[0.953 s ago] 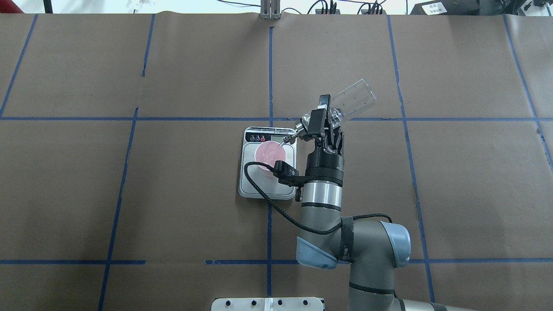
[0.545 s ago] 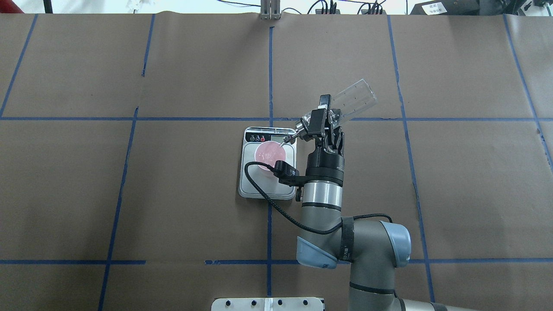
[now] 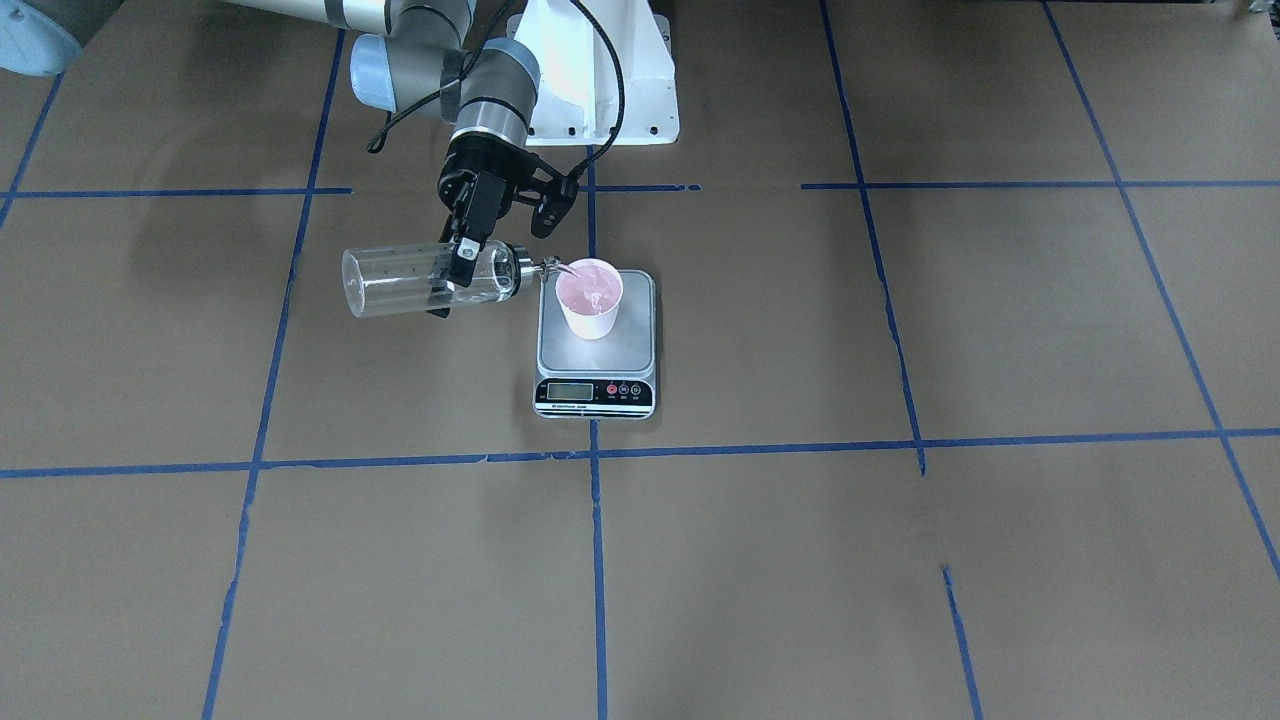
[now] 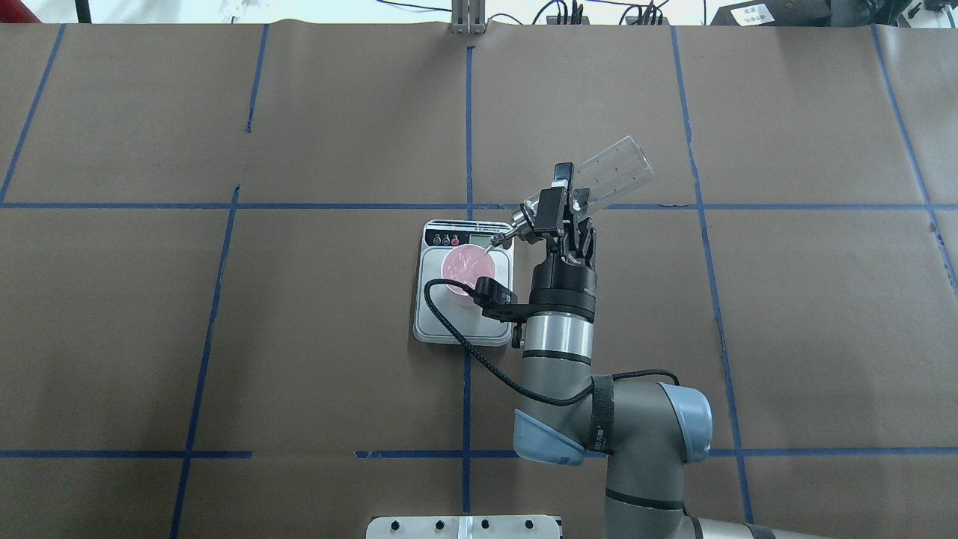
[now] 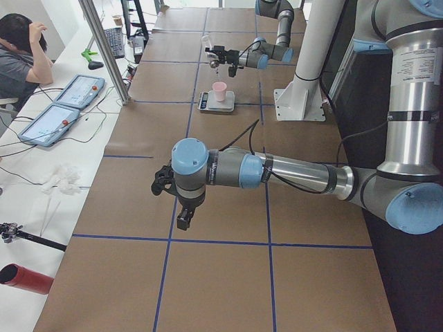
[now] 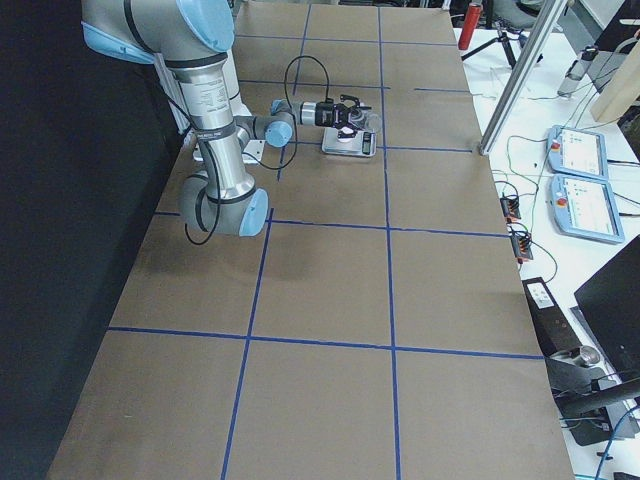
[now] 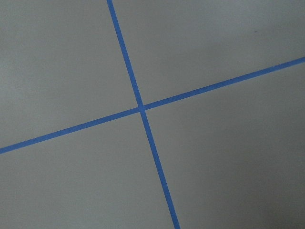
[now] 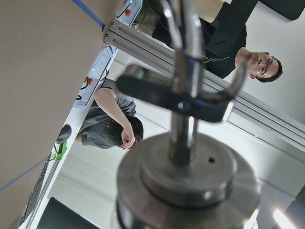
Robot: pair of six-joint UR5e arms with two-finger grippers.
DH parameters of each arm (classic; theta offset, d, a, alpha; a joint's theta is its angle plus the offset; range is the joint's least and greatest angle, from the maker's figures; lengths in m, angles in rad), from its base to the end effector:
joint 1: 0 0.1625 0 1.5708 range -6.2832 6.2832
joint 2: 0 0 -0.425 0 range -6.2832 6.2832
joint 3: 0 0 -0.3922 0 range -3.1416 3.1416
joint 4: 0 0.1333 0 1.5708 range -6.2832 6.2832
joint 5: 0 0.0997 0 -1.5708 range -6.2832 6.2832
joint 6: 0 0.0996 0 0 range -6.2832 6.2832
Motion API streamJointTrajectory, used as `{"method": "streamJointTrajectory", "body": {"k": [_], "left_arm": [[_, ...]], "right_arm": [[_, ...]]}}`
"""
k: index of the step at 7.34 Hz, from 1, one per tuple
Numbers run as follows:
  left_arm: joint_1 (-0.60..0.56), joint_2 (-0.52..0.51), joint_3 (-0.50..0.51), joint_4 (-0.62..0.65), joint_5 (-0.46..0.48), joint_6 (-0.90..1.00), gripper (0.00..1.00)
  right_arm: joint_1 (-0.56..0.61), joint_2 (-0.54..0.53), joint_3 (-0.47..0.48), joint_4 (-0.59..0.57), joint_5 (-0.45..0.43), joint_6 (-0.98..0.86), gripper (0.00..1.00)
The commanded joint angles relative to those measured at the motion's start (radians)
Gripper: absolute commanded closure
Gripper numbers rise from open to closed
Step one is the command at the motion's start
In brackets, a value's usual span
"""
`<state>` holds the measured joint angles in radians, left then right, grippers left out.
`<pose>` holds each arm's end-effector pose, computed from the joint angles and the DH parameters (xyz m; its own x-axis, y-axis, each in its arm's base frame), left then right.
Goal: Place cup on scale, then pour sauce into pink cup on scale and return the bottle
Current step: 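Hold the tilted bottle over the pink cup to pour sauce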
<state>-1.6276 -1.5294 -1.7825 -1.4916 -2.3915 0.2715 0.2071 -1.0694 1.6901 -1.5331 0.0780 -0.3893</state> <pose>-0.0873 -0.4702 0.5792 0.6745 0.2934 -0.6775 -0.1291 0.9504 0.2830 -0.5461 -0.3524 0.2522 0.2733 -0.0162 -0.9618 0.9488 0.1691 0.2668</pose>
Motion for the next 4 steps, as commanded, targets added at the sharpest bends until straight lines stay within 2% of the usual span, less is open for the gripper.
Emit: {"method": "streamJointTrajectory", "body": {"k": [1,4], "left_arm": [[0.000,0.000,0.000,0.001,0.000,0.000,0.00],[0.000,0.000,-0.002,0.001,0.000,0.000,0.00]], "right_arm": [[0.003,0.003,0.006,0.005,0.011,0.018,1.00],[0.011,0.002,0.010,0.265,0.144,0.026,1.00]]}}
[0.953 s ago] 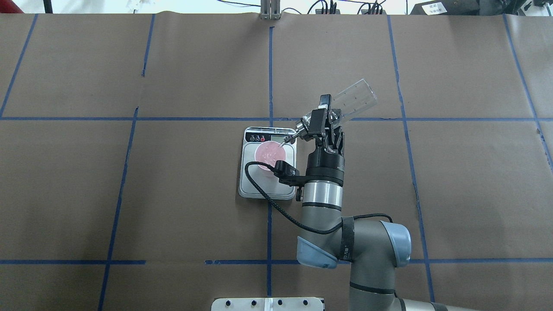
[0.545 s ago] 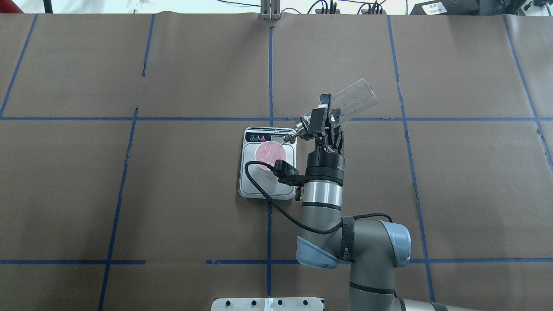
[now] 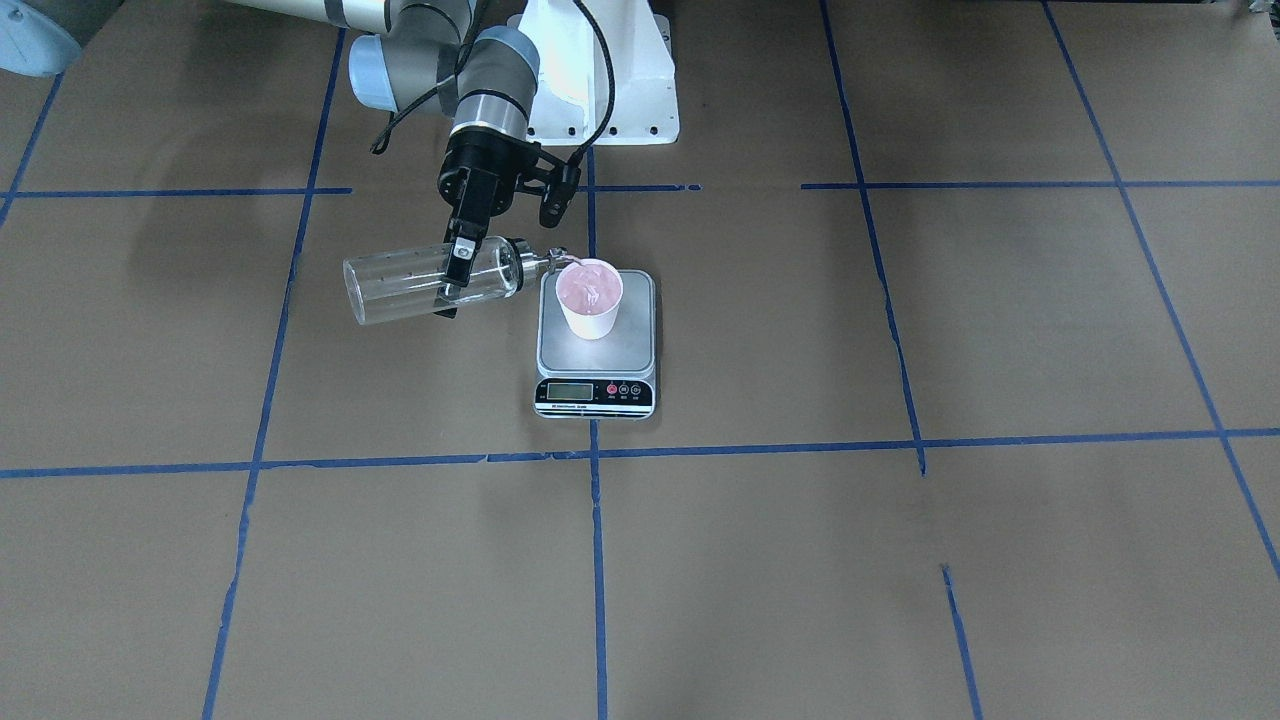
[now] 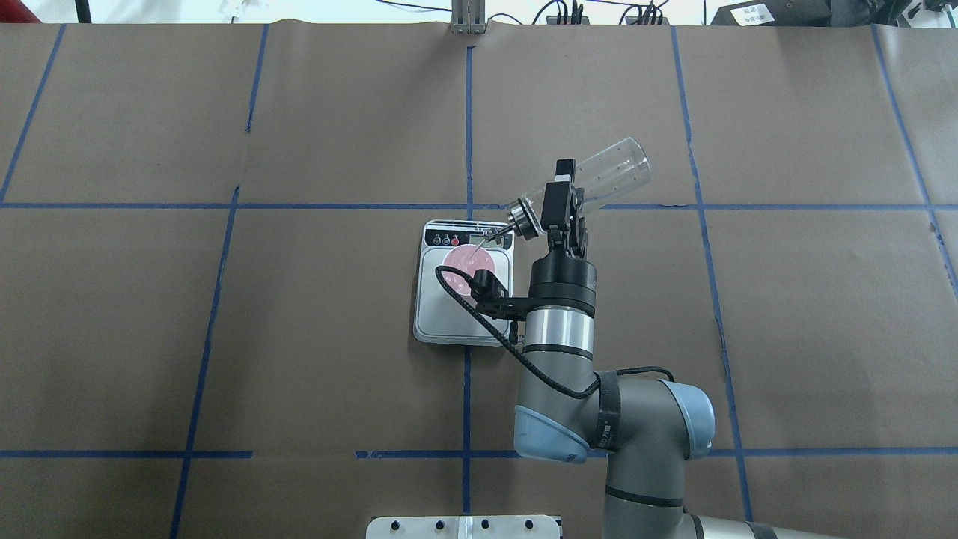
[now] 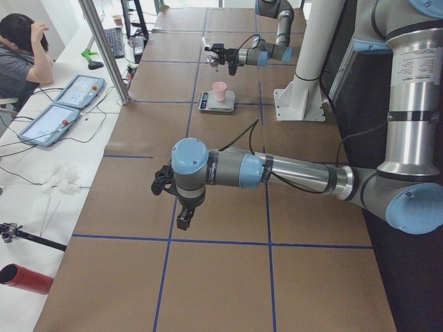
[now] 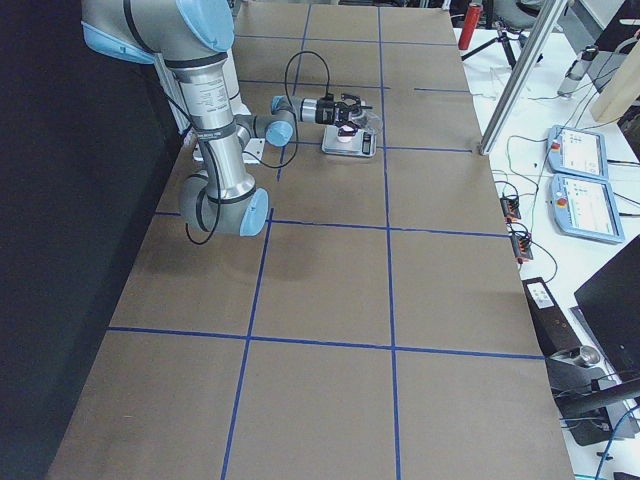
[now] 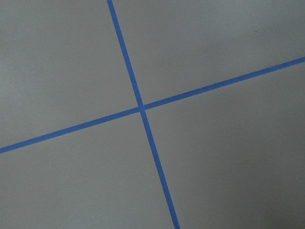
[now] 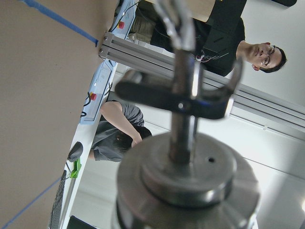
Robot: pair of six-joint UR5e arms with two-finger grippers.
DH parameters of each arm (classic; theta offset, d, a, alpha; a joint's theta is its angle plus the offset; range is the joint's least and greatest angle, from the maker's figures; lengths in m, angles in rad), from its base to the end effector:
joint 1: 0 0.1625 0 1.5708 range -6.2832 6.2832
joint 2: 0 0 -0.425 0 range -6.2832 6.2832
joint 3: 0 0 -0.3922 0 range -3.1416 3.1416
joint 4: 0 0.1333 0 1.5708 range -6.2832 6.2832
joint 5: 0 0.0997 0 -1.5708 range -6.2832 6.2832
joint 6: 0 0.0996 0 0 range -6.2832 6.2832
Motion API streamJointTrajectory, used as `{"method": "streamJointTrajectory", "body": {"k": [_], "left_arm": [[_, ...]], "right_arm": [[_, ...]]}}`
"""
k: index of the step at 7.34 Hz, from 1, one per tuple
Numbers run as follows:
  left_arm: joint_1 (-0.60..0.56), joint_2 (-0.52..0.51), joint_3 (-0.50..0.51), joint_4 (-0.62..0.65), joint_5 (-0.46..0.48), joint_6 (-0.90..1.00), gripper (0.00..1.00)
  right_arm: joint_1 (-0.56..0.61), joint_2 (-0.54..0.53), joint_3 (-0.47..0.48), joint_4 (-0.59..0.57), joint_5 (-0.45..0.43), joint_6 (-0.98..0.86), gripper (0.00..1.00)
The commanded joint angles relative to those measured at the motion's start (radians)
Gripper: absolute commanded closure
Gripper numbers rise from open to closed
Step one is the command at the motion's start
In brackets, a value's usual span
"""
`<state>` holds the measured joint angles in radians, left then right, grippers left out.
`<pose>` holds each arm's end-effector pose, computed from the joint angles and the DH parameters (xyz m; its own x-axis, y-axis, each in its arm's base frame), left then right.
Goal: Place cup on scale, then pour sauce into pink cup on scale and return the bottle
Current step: 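Tilt the bottle upright and carry it back toward its spot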
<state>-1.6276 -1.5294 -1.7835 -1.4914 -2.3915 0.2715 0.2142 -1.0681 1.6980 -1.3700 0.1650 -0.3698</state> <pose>-0.0873 -0.4702 0.5787 0.6745 0.2939 -0.6772 -0.1291 0.9502 0.2838 -0.5381 -0.3540 0.2413 0.4580 -0.0571 -0.8871 0.8843 0.1316 0.4481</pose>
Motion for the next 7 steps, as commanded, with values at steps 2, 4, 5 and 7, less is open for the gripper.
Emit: {"method": "streamJointTrajectory", "body": {"k": [2,4,5,7], "left_arm": [[0.000,-0.002,-0.001,-0.001,0.000,0.000,0.00],[0.000,-0.003,-0.001,-0.001,0.000,0.000,0.00],[0.000,-0.003,-0.004,-0.001,0.000,0.000,0.00],[0.000,-0.003,-0.014,0.002,0.000,0.000,0.00]], "right_arm": [[0.005,-0.010,0.000,0.242,0.115,0.056,1.00],[0.016,-0.013,0.002,0.318,0.224,0.333,1.00],[0.020,-0.026,0.003,0.407,0.275,0.609,1.00],[0.025,-0.075,0.003,0.717,0.321,0.765,1.00]]}}
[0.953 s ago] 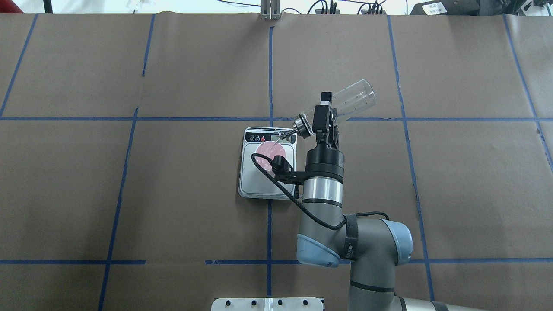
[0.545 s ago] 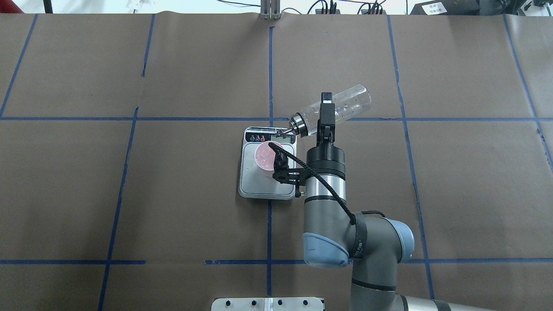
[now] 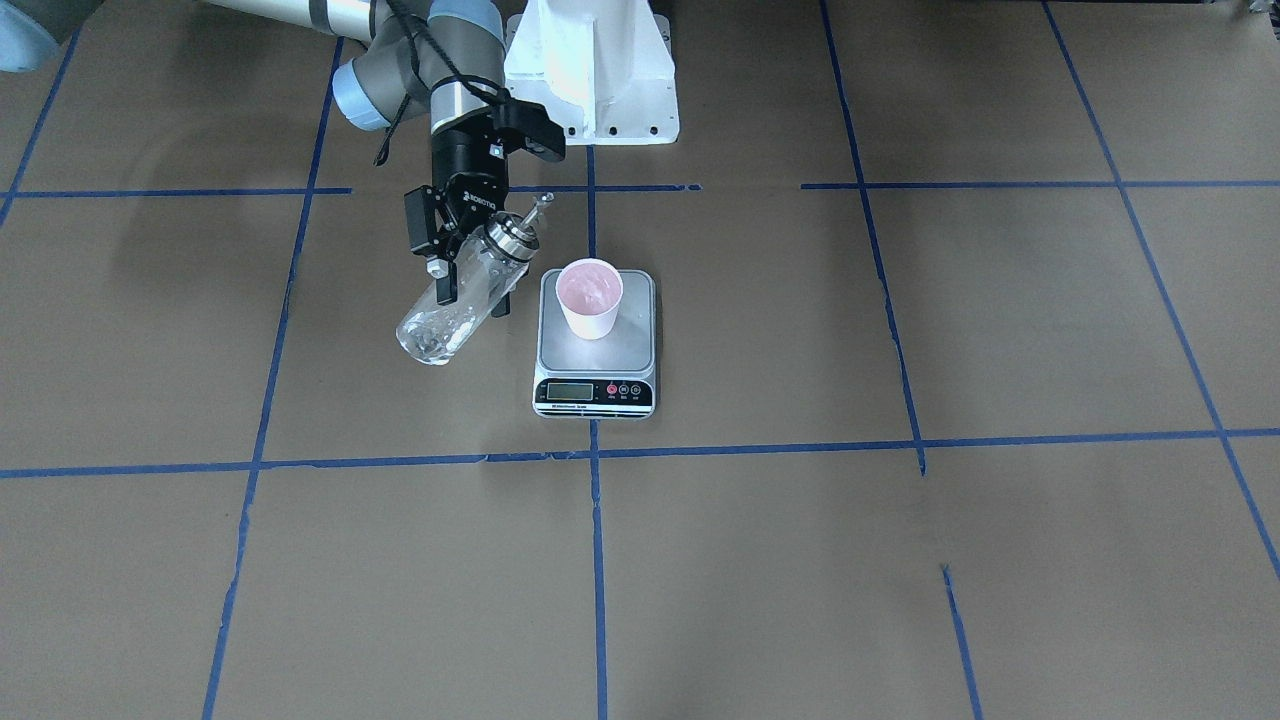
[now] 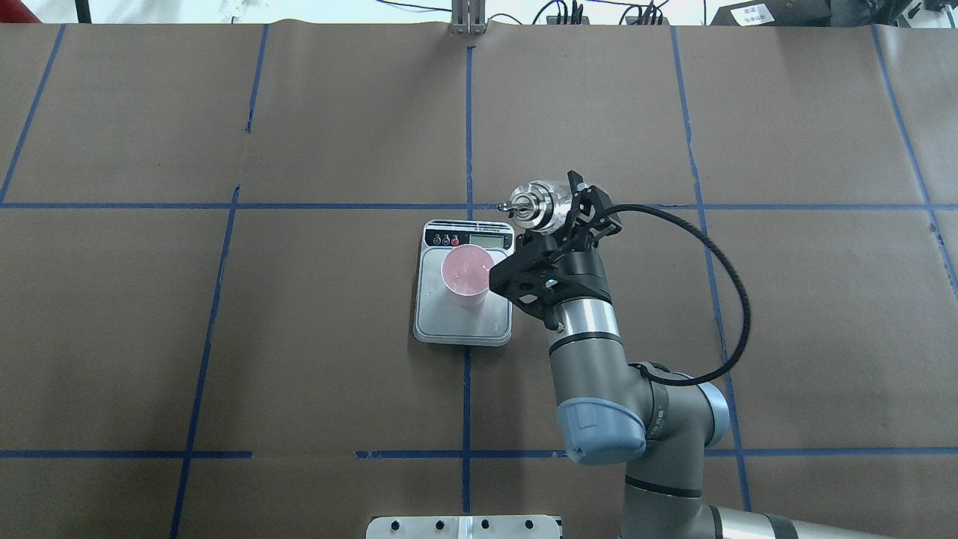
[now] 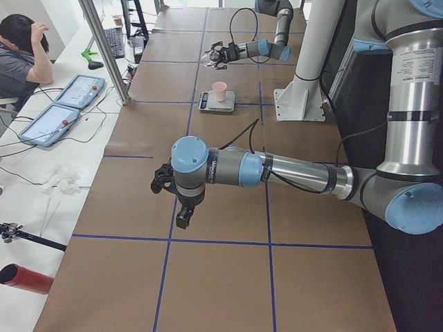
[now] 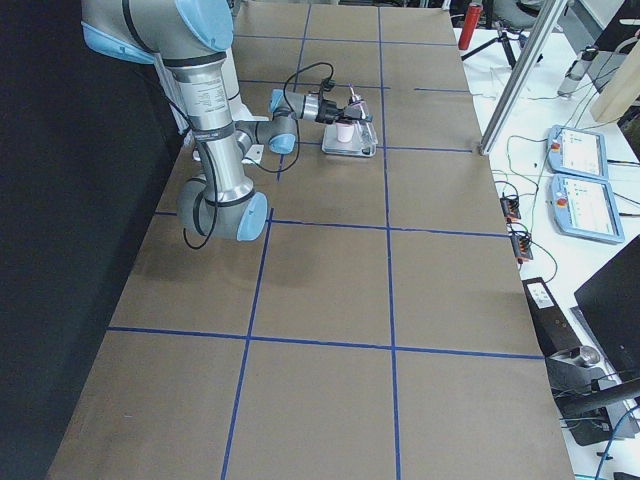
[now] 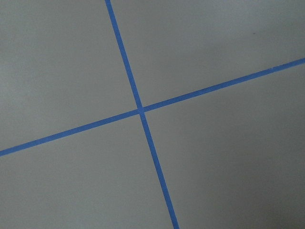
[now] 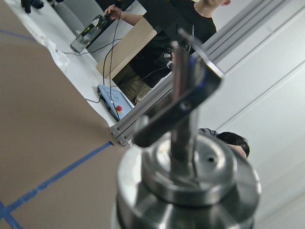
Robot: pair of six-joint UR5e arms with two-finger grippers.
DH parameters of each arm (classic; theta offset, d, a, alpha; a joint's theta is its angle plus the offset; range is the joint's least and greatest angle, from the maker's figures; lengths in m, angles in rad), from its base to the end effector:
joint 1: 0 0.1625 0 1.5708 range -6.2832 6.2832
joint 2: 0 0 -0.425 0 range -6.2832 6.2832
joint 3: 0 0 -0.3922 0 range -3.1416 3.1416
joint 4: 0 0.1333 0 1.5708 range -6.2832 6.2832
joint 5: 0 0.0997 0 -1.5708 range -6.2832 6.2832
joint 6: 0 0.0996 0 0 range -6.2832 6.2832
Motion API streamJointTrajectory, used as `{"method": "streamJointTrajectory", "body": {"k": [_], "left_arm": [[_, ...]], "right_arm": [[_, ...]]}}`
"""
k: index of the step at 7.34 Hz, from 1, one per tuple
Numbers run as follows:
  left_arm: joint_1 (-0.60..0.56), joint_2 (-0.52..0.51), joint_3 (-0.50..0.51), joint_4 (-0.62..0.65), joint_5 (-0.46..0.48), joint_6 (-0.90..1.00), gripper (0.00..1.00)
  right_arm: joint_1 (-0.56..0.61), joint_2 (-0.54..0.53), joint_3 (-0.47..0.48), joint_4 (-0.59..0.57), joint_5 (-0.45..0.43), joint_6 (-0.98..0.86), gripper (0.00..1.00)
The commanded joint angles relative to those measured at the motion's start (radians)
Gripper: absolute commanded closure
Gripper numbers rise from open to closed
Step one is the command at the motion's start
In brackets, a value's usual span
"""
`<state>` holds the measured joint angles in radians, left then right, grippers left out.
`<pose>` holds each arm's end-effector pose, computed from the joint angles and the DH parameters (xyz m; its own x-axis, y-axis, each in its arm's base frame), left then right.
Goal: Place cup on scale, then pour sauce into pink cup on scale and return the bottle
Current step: 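Tilt the bottle upright and carry it back toward its spot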
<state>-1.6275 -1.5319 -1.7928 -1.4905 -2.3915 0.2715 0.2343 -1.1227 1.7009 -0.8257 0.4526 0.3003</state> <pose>-0.0873 -0.4711 0.5731 0.6749 0.3013 -0.6736 -0.1294 0.9470 0.2940 -0.5117 -0.3513 0.2452 0.9776 -0.1961 0.0763 -0.0533 0.1203 0.9913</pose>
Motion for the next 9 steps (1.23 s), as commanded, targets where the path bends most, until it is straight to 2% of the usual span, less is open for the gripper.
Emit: {"method": "streamJointTrajectory", "body": {"k": [1,2,5,6,7,8,9], "left_arm": [[0.000,0.001,-0.005,0.001,0.000,0.000,0.00],[0.000,0.003,-0.004,0.001,0.000,0.000,0.00],[0.000,0.004,-0.003,0.001,0.000,0.000,0.00],[0.000,0.004,-0.003,0.001,0.000,0.000,0.00],[0.000,0.004,-0.002,0.000,0.000,0.000,0.00],[0.000,0.004,-0.002,-0.001,0.000,0.000,0.00],[0.000,0.004,-0.002,-0.002,0.000,0.000,0.00]], "right_arm": [[0.008,-0.019,0.011,0.186,0.034,0.180,1.00],[0.017,-0.031,0.016,0.186,0.097,0.326,1.00],[0.043,-0.178,0.020,0.186,0.210,0.472,1.00],[0.081,-0.246,0.031,0.186,0.283,0.479,1.00],[0.136,-0.296,0.046,0.186,0.379,0.555,1.00],[0.201,-0.331,0.052,0.180,0.512,0.697,1.00],[0.221,-0.398,0.078,0.163,0.538,0.704,1.00]]}}
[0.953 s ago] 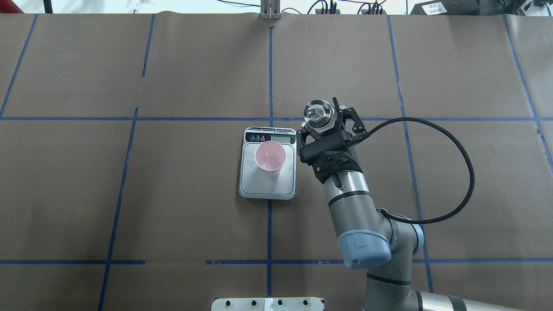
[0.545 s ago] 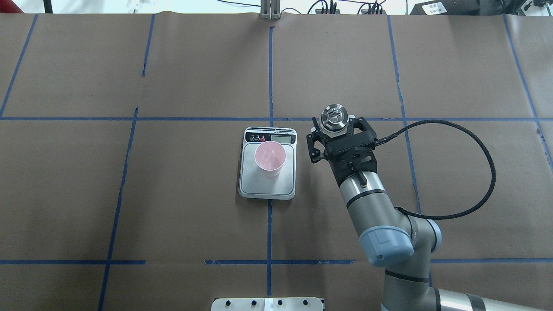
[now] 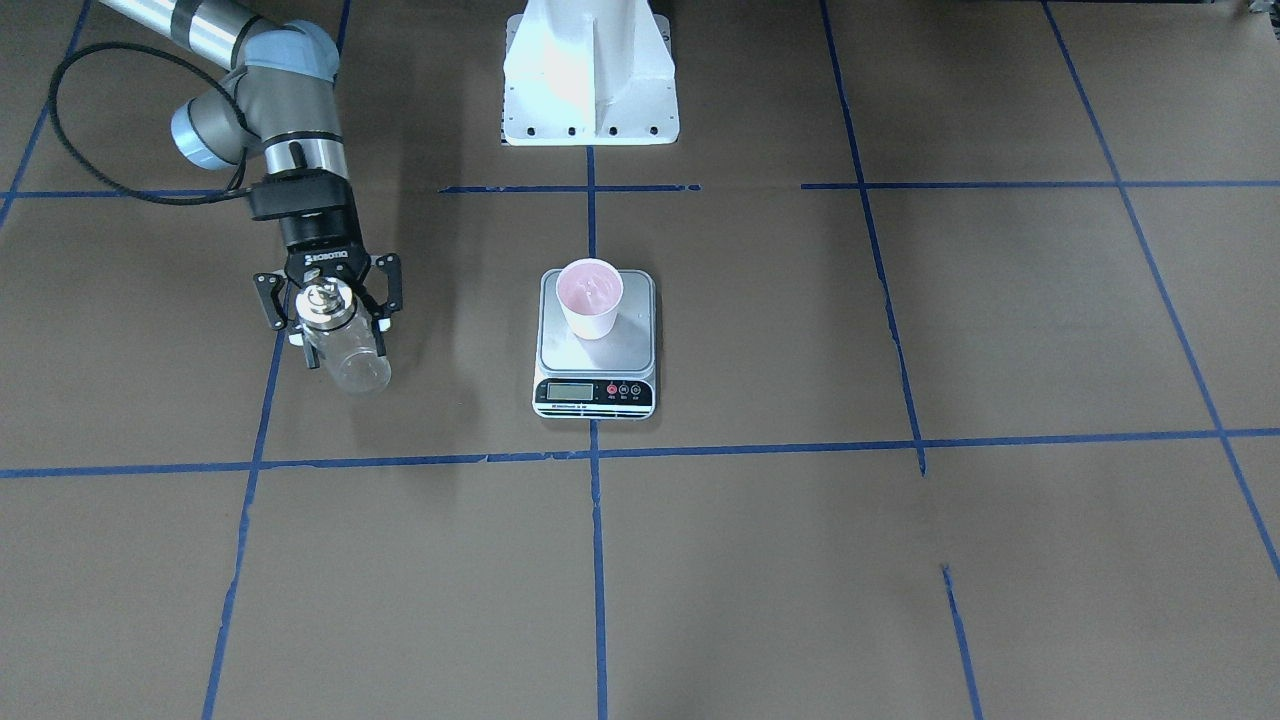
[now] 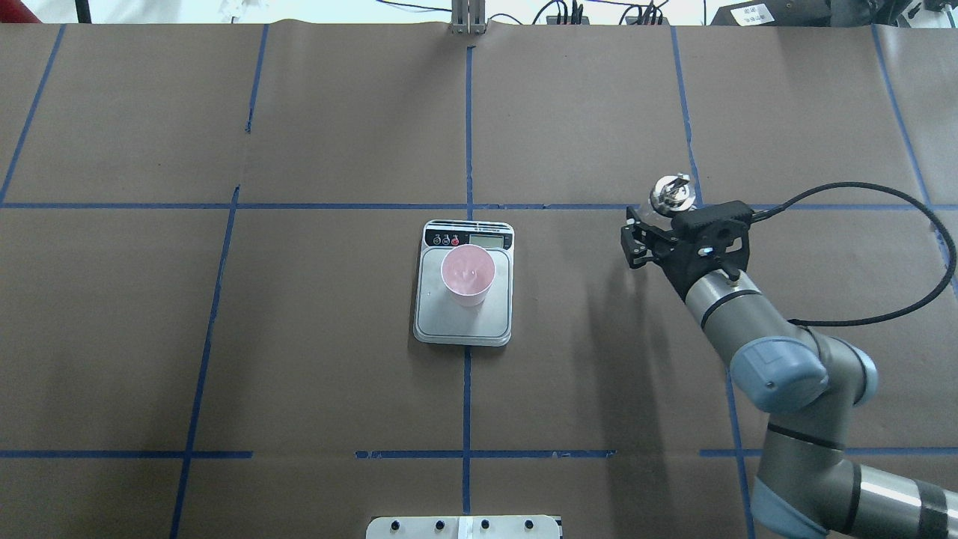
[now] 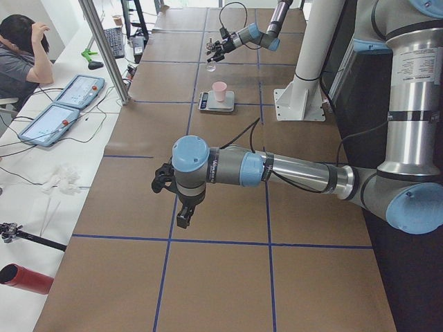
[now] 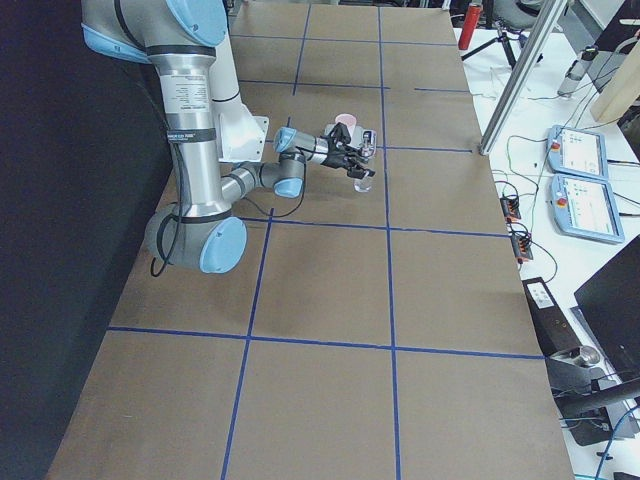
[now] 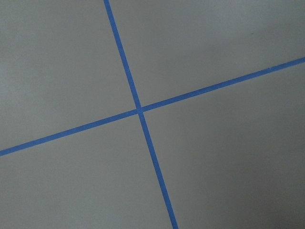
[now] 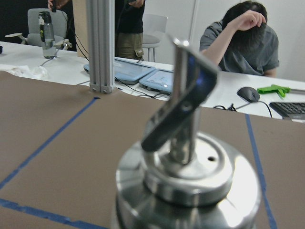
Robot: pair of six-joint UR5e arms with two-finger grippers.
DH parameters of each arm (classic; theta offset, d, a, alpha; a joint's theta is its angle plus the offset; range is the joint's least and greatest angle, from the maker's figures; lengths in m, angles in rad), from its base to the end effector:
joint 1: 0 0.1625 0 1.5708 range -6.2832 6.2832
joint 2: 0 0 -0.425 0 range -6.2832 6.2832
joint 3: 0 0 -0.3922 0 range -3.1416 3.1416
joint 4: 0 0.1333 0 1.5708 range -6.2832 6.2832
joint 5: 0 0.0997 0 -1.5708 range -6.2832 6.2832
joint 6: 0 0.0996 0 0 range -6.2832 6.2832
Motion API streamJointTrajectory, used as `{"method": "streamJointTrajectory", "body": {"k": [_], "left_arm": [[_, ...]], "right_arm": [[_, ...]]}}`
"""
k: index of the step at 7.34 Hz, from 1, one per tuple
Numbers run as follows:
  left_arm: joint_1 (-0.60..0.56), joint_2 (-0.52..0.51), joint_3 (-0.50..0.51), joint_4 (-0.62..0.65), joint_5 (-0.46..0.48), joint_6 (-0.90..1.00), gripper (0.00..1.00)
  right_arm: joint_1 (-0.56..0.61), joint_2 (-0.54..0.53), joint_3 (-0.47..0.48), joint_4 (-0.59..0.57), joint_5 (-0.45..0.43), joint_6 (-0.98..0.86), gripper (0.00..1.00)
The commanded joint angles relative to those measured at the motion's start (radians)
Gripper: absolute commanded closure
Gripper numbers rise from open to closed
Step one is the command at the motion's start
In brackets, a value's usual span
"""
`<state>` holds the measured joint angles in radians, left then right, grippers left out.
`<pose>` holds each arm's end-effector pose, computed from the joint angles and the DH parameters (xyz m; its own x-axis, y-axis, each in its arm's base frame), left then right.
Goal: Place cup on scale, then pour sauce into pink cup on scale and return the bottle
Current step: 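Lower the bottle onto the table with the right gripper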
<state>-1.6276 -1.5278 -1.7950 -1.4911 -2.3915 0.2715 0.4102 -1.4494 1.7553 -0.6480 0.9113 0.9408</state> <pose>-0.0872 -0.4694 0.5739 0.6749 0.3004 -0.6740 -0.1292 0.9474 0.2928 -0.4113 -0.3908 0.3987 0.7461 -0.1833 0.6401 -0.5011 0.4784 0.7211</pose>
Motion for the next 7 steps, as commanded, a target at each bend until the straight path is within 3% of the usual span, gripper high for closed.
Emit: {"method": "streamJointTrajectory", "body": {"k": [1,7], "left_arm": [[0.002,0.000,0.000,-0.001,0.000,0.000,0.00],[0.005,0.000,0.000,-0.003,0.000,0.000,0.00]], "right_arm": [[0.048,-0.116,0.057,-0.036,0.080,0.067,1.00],[0.023,-0.138,0.061,-0.079,0.078,0.128,1.00]]}}
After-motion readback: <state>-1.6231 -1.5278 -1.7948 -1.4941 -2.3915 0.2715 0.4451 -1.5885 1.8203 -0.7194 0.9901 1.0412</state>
